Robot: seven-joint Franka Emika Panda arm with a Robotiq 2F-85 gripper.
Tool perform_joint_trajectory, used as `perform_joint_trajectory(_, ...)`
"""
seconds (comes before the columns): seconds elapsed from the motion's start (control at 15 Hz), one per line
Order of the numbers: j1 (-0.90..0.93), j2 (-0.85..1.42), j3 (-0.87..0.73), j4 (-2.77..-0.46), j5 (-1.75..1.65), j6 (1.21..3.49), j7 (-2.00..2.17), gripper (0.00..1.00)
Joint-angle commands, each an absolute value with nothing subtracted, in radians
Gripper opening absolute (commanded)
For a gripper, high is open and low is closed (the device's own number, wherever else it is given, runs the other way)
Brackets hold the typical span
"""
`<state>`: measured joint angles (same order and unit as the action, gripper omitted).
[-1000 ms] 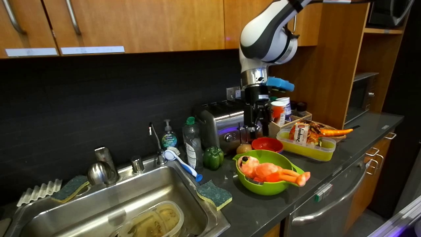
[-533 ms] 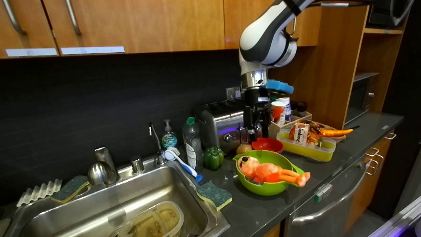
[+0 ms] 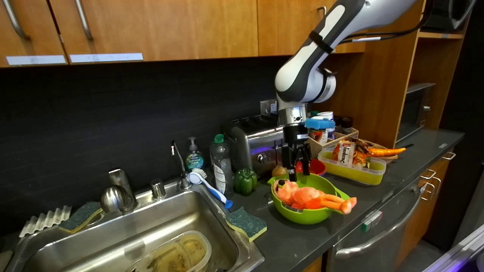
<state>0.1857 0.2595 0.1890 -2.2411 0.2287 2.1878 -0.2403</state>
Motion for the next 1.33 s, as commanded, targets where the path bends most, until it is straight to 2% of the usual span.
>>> perform_joint_trajectory(0.0, 0.163, 0.344, 0.200, -2.202, 0.221, 2.216, -0.275, 1.00)
perform_joint_trajectory(1.0, 0.156, 0.440, 0.235, -2.126, 0.238, 2.192, -0.267, 1.00)
perform_joint_trajectory(1.07, 0.152, 0.453, 0.236, -2.119, 0.246, 2.177, -0.269, 0.75)
perform_joint_trajectory(1.13, 0.149, 0.459, 0.236, -2.114, 0.249, 2.169, -0.269, 0.73)
perform_joint_trajectory(1.27, 0.145, 0.476, 0.235, -2.105, 0.258, 2.148, -0.266, 0.62)
